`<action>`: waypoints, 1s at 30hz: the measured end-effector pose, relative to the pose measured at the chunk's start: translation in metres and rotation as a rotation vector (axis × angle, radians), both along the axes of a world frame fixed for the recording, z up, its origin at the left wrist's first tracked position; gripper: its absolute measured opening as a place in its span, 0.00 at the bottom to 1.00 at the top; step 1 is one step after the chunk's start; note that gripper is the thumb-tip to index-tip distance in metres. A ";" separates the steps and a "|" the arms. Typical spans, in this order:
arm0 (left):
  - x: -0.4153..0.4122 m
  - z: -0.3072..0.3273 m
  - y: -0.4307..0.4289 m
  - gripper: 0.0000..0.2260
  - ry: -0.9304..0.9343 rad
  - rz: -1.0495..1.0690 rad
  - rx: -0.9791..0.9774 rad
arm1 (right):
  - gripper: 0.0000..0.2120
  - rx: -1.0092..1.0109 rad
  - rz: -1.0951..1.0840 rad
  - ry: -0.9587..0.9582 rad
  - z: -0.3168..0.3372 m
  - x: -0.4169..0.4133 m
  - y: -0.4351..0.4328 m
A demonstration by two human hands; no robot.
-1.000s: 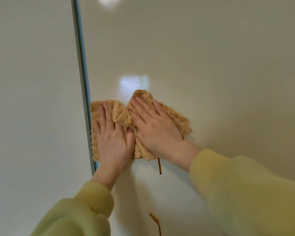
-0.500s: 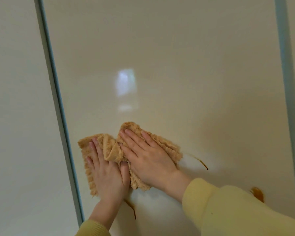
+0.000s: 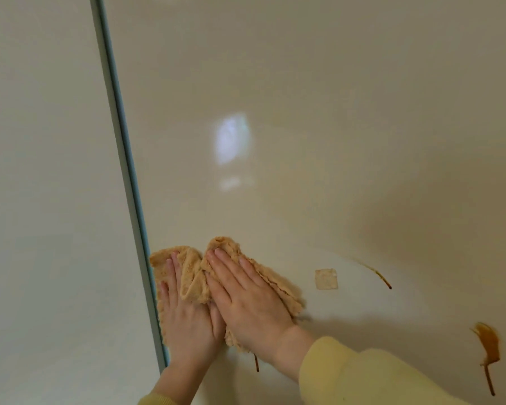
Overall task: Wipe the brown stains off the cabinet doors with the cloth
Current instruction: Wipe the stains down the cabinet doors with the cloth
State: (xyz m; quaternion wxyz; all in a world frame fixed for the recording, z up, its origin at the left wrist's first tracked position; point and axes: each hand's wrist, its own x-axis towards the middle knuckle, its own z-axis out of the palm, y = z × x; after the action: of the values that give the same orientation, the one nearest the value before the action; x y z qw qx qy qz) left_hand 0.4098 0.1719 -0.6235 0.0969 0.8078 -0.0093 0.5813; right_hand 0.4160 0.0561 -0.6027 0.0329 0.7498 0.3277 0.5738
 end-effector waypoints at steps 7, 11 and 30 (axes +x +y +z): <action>0.004 0.005 -0.010 0.31 -0.078 0.014 -0.020 | 0.22 -0.176 0.040 -0.108 0.019 0.002 -0.022; 0.004 0.037 -0.037 0.32 -0.152 -0.027 -0.078 | 0.22 -0.129 0.111 -0.175 0.050 0.006 -0.046; 0.009 0.114 -0.225 0.32 -0.217 -0.181 -0.175 | 0.24 0.088 -0.011 -0.226 0.114 0.010 -0.227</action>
State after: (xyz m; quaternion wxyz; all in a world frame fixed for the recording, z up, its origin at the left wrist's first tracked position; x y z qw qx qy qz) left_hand 0.4186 -0.0531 -0.5100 0.2174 0.7246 -0.0418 0.6527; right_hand 0.4265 -0.1707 -0.4887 0.0400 0.6828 0.2922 0.6685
